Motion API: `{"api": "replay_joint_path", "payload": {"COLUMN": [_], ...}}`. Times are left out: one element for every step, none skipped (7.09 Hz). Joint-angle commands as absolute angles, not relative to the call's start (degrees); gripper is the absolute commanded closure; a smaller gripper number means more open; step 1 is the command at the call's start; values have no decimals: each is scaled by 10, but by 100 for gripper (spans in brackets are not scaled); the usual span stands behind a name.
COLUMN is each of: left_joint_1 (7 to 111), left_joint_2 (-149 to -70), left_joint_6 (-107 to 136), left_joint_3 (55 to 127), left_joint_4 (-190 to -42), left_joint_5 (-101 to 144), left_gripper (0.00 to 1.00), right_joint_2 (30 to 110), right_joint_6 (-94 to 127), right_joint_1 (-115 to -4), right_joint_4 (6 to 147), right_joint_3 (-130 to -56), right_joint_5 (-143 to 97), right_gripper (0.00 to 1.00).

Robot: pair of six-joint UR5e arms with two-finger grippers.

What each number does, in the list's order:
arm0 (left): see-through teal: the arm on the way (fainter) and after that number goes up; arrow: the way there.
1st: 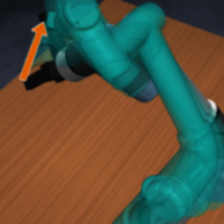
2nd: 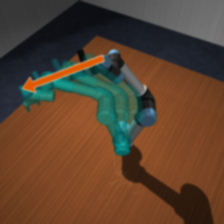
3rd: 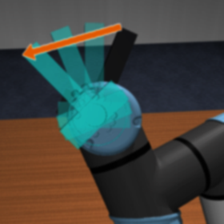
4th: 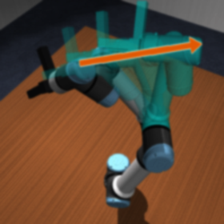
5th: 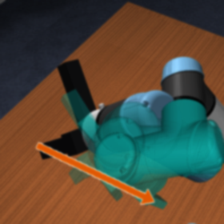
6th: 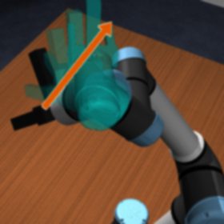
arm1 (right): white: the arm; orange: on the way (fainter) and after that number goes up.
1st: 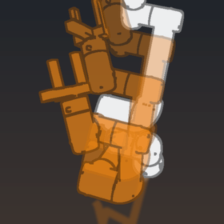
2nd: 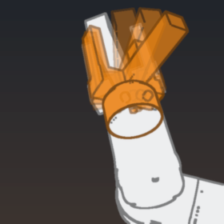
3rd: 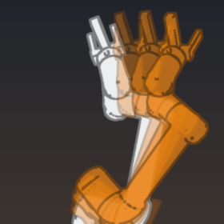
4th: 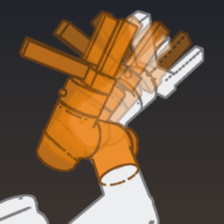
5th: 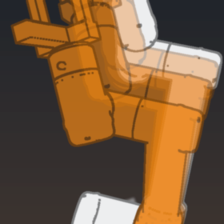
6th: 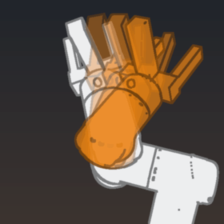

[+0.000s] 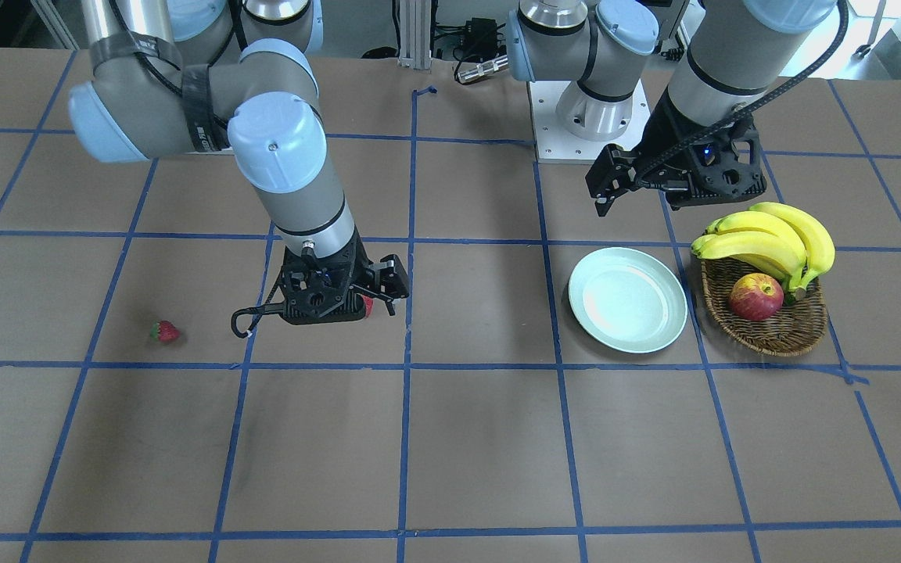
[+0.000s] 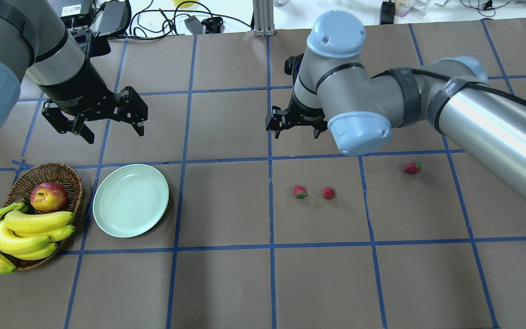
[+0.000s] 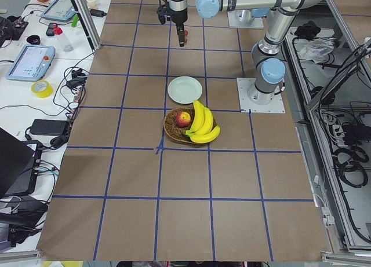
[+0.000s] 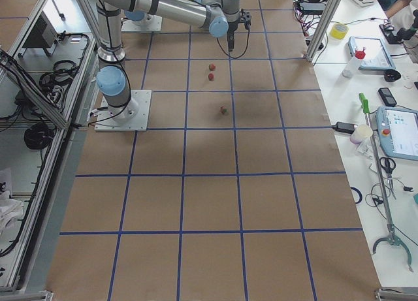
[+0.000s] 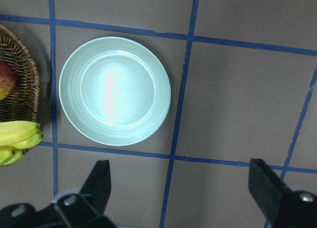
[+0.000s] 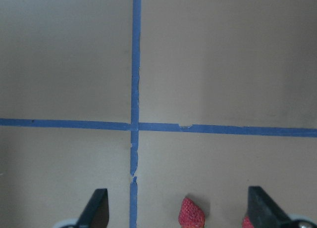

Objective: Collect all strawberries into plate
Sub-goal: 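Move the right gripper down over the strawberry nearest the plate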

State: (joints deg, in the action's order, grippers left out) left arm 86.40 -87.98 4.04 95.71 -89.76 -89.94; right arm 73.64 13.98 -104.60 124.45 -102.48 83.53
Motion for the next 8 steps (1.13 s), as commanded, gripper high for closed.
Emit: {"api": "replay_joint_path", "payload": {"left_joint_1": [864,863,862,862,862,862,861,861], "left_joint_2": [-880,-880,-880,-880,-880,-880,-880,-880], "left_joint_6": [40,40,40,40,39,39,39,39], "left_joint_3": [958,957,957,958,957,958,958,958], "left_joint_4": [-899,-899,-899,-901,-901,-902,-902,-902], "left_joint_5": [-900,-900,-900,-900,-900,-901,-901,-901], "left_gripper": [0,0,0,0,0,0,0,0], "right_joint_2": [725,712,688,672,669,670,672,680], "right_joint_6": [156,193,205,208,208,208,206,210], "right_joint_1": [-1073,-1077,-1080,-1080,-1081,-1082,-1082,-1081], "right_joint_4": [1309,1309,1315,1339,1340,1340,1339,1333], "right_joint_3": [-1083,-1098,-1107,-1112,-1116,-1127,-1132,-1133], "right_joint_5": [874,866,869,867,866,865,873,873], "right_gripper": [2,7,11,12,12,18,18,18]}}
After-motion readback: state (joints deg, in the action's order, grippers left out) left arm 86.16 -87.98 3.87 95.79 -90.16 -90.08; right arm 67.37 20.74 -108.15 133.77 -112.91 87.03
